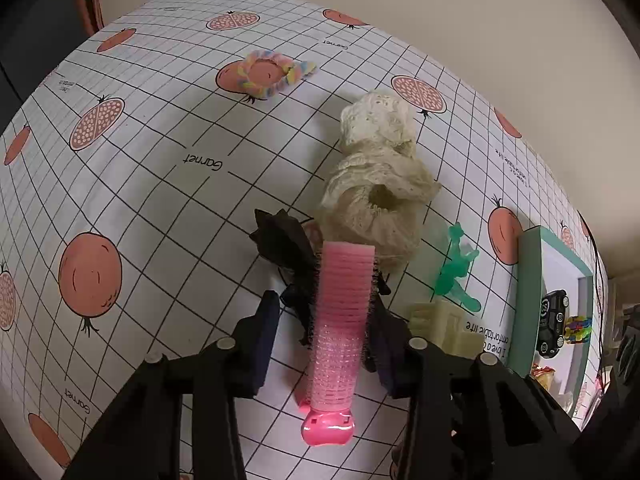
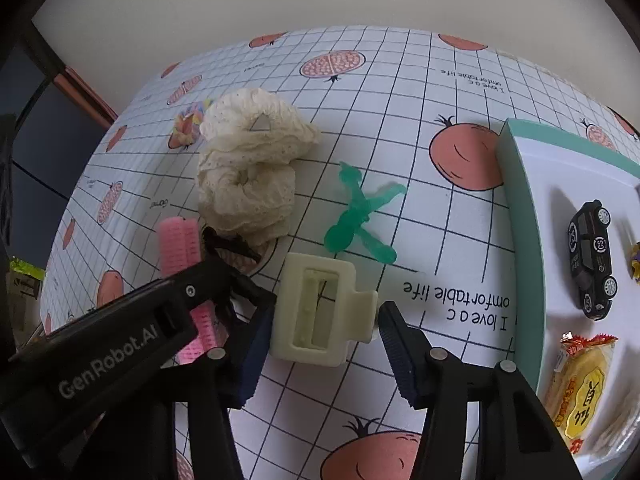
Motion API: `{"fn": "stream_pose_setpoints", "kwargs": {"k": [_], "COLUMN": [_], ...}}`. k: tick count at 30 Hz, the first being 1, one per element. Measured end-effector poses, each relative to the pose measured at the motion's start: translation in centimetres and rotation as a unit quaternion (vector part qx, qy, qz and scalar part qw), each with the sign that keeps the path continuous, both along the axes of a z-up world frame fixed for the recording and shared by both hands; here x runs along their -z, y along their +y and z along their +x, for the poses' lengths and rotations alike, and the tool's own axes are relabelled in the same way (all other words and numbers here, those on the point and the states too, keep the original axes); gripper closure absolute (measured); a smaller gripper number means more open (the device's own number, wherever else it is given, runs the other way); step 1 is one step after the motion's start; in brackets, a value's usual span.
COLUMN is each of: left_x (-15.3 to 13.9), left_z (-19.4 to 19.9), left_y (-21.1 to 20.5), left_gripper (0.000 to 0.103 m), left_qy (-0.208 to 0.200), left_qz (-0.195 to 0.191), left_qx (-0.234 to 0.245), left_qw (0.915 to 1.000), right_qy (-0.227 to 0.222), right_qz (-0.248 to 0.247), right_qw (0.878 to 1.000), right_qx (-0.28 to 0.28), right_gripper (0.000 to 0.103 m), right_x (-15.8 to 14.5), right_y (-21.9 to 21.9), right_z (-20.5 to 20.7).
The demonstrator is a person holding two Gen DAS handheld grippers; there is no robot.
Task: Organize objects
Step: 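Grasp the pink hair roller with the left gripper while the right gripper grasps the cream hair clip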
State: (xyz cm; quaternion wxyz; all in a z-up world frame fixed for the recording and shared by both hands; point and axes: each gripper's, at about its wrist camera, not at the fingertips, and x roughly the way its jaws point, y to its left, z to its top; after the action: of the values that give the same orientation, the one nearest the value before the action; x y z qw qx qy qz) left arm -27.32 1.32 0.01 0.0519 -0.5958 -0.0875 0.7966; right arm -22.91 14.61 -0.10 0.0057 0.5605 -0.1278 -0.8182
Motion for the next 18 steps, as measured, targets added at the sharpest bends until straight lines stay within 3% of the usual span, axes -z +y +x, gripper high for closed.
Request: {"fn": "stream_pose_setpoints", "kwargs": {"k": [6, 9, 18], "left_x": [-0.3, -1.0, -2.4], "left_z": [0.1, 0.4, 0.3], "left_y": [0.1, 0.0, 0.3], "left_gripper": [0.068, 0.077, 0.078], "left_qy": [0.004, 0.009, 0.027], "left_qz": [0.009, 0.017, 0.016], "left_qx": [0.003, 0.006, 0.015], "left_qw": [0.9999, 0.9998, 0.9994], "right_qy": [0.005, 0.009, 0.015], "right_qz": [-0.004, -0.006, -0.018], "right_qw": [1.0, 1.0, 1.0], "right_qx": [-0.004, -0.005, -0.005], "right_gripper": [0.051, 0.054, 0.055], "right_x": [-0.5, -1.0, -1.8], "right_y": [0.2, 0.4, 1.3], "right_z": [0.2, 0.4, 0.7]}}
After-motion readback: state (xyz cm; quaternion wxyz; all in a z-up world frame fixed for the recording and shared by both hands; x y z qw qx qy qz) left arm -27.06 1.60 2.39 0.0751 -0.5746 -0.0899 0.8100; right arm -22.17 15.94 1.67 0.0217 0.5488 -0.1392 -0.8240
